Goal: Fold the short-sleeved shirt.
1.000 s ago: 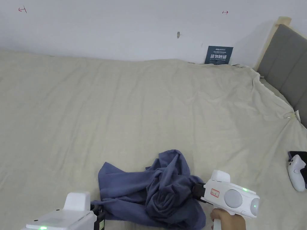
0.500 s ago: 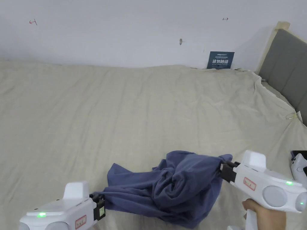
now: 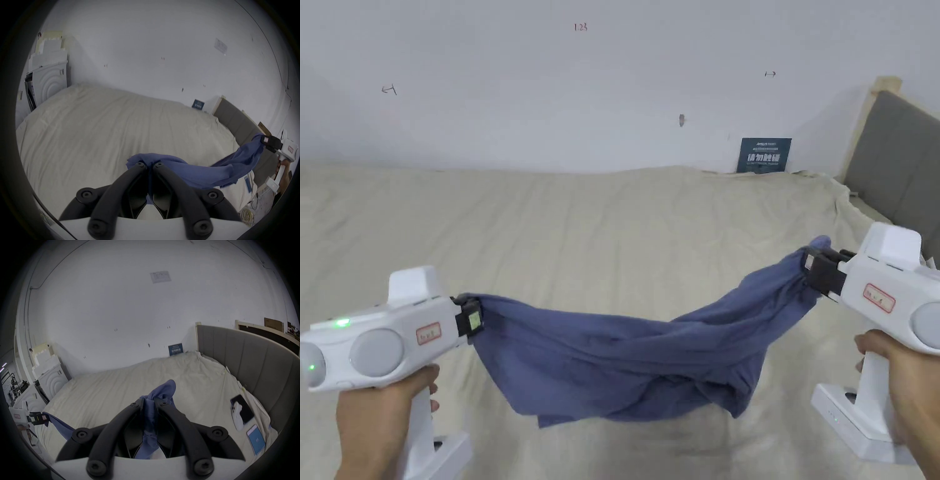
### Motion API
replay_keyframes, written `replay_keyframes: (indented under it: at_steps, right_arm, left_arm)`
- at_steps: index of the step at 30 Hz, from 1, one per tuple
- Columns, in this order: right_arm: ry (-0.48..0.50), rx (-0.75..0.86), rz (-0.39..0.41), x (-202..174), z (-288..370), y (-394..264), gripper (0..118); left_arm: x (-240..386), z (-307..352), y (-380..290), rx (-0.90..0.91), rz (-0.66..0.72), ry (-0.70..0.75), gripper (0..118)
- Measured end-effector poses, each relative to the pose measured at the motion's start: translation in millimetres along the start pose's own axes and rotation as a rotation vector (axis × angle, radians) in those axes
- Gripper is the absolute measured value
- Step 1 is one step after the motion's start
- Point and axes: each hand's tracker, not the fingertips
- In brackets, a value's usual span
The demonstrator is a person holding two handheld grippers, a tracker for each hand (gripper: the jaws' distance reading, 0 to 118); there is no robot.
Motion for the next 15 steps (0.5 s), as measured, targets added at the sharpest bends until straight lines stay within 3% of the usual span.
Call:
replay_keyframes:
  at_steps: [10, 15]
  right_arm:
    - [-0.072, 0.132, 0.010, -46, -24, 98, 9]
    - [-0.106, 0.161, 0.019, -44, -53, 134, 9]
  left_arm:
    - [22, -18, 122, 0.176, -0.086, 0.090, 2]
    - [26, -26, 171, 0.254, -0.106, 0.114, 2]
